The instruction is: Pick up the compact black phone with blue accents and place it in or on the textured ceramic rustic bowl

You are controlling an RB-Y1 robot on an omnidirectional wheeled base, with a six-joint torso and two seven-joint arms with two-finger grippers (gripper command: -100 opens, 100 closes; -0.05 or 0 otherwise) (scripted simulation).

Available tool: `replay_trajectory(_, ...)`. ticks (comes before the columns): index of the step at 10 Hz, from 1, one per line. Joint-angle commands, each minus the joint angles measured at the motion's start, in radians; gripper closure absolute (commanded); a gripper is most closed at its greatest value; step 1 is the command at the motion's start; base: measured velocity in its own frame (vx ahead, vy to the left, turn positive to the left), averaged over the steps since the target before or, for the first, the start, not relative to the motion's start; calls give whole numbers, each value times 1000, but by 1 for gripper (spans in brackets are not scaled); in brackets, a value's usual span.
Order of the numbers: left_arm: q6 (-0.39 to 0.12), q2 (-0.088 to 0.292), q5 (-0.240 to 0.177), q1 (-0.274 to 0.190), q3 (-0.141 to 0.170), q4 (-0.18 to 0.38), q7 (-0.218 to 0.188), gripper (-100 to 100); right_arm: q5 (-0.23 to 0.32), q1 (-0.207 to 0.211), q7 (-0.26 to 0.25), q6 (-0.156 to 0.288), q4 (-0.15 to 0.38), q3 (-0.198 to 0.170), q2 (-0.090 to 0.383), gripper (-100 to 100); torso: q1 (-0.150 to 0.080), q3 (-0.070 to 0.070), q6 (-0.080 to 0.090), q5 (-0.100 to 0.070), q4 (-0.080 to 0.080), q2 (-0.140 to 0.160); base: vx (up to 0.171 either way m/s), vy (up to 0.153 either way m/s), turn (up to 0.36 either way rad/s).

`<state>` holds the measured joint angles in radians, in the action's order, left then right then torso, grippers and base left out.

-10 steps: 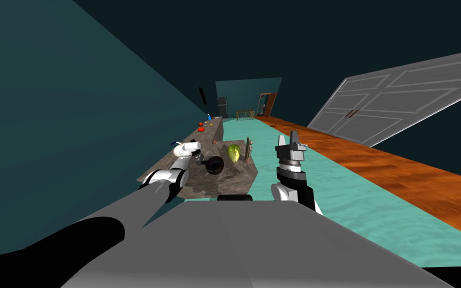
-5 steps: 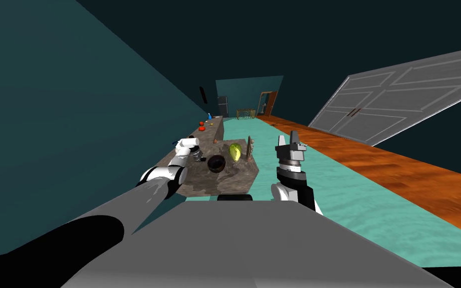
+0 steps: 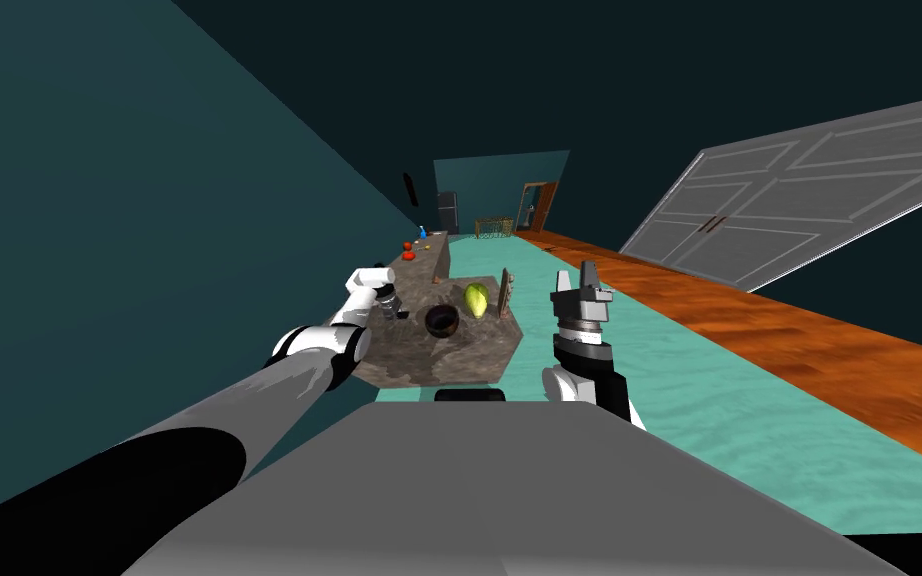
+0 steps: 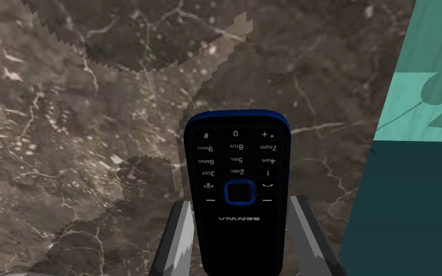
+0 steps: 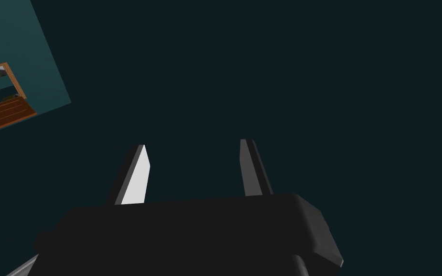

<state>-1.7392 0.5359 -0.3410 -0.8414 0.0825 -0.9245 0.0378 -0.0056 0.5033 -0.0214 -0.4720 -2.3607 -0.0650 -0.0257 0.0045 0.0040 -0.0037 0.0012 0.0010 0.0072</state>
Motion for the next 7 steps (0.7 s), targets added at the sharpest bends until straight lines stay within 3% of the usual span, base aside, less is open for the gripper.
replay_trajectory(1, -28, 18, -7, -26, -2, -6, -4, 100, 0, 0, 0, 0, 0, 0, 0, 0, 0, 0, 0, 0, 0, 0, -76, -16, 6)
replay_trajectory(4, -29, 44, -26, -73, 2, -27, 5, 100, 0, 0, 0, 0, 0, 0, 0, 0, -18, 0, 4, -4, 1, -1, -57, -185, -9)
replay_trajectory(7, -35, 62, -42, -107, 7, -43, 15, 100, 0, 0, 0, 0, 0, 0, 0, 0, -21, -1, 5, -5, 1, -3, -4, -188, -35)
